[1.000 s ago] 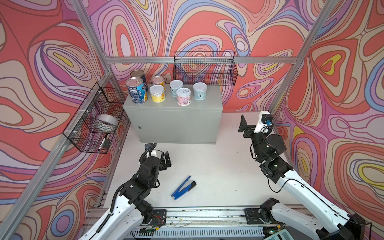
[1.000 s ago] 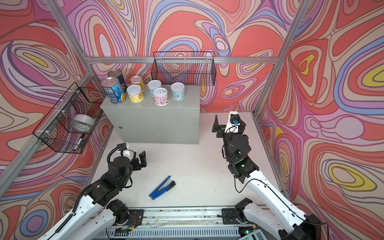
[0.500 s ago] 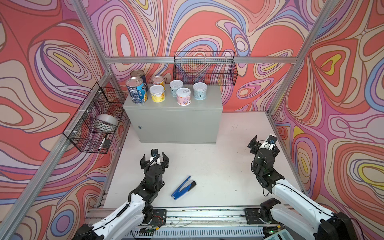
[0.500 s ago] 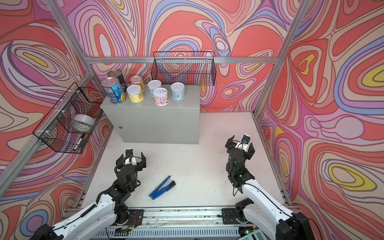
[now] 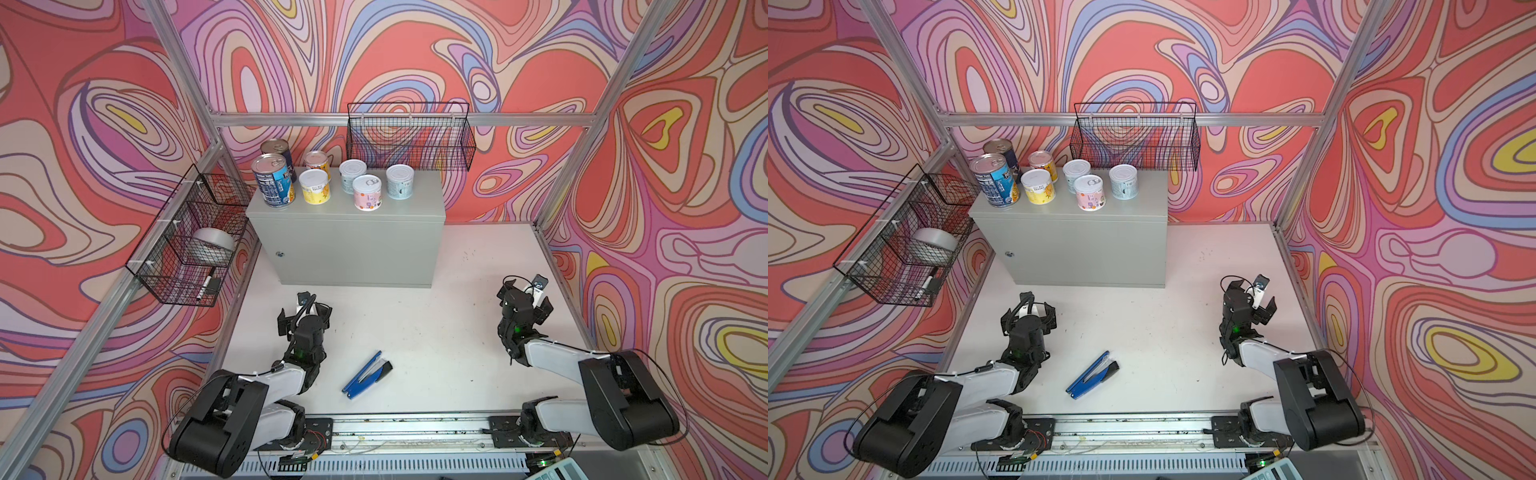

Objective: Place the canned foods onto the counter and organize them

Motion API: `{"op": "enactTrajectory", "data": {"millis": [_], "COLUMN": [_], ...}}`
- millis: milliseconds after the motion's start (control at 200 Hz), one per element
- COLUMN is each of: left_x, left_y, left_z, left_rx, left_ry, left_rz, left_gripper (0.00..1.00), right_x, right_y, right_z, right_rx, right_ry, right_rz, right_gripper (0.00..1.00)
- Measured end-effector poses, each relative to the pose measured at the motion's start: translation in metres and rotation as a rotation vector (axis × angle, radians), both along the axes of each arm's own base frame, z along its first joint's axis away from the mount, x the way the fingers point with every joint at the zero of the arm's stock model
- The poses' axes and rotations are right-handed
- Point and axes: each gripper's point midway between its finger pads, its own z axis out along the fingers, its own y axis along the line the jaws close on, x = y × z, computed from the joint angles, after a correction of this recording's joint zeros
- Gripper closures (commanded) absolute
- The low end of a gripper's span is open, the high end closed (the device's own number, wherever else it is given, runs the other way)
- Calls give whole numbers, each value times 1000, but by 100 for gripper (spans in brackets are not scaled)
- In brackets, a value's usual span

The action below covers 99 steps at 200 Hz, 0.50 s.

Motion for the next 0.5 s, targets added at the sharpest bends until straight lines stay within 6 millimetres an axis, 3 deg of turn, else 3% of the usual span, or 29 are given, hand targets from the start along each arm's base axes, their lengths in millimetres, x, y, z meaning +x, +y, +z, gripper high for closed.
{"op": "enactTrajectory", "data": {"millis": [105, 190, 496], "left_x": [17, 27, 30], "left_y": [-4, -6, -10], "left_z": [7, 15, 19], "left_rx": [17, 22, 36], "left_ry": [-10, -27, -33], "left_rz": [-3, -5, -26], "left_gripper": [0, 0, 0], "right_x": [4, 9, 26], "right_y": [-8, -12, -11], "right_z": [-16, -16, -14], "right_rx": [14, 18, -6], "right_ry": [43, 41, 5], "right_rz": [-25, -29, 23], "right_gripper": [2, 2, 2]}}
